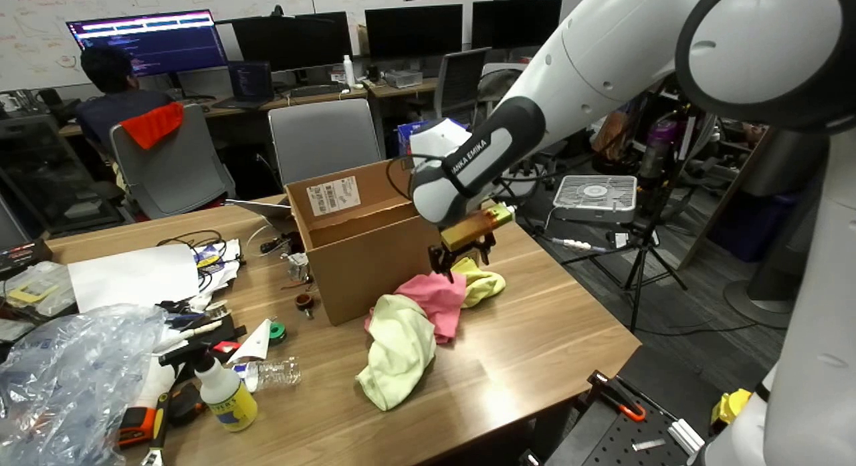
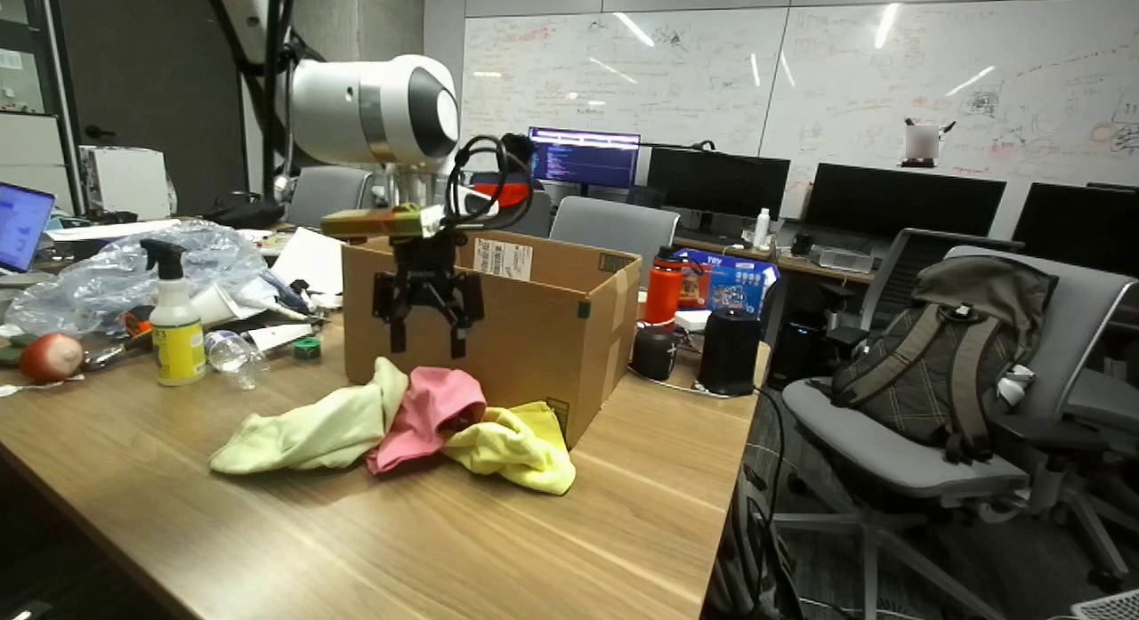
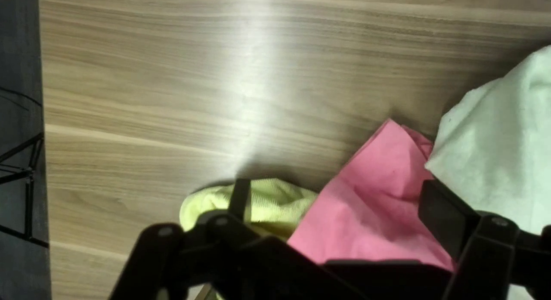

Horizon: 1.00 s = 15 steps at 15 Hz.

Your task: Put all the towels into the box.

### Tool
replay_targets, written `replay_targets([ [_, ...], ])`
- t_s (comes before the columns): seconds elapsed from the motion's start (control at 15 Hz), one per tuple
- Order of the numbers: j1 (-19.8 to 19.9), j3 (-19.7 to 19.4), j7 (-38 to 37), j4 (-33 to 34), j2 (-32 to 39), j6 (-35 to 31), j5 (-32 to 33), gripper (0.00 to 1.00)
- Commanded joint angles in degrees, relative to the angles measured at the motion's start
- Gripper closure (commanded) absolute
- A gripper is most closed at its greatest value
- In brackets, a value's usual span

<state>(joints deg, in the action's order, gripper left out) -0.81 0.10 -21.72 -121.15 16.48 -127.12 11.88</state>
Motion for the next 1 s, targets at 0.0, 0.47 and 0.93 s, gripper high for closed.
replay_targets([
  [0.0,-2.28,-0.96,-2.36,-14.13,-5.63,-11.97,1.26,0.0],
  [0.47,-6.23,-1.77,-6.01,-19.37,-8.85,-17.03,9.93,0.0],
  [0.93,-6.17,-1.39,-6.85,-15.95,-6.38,-15.68,14.45,0.0],
])
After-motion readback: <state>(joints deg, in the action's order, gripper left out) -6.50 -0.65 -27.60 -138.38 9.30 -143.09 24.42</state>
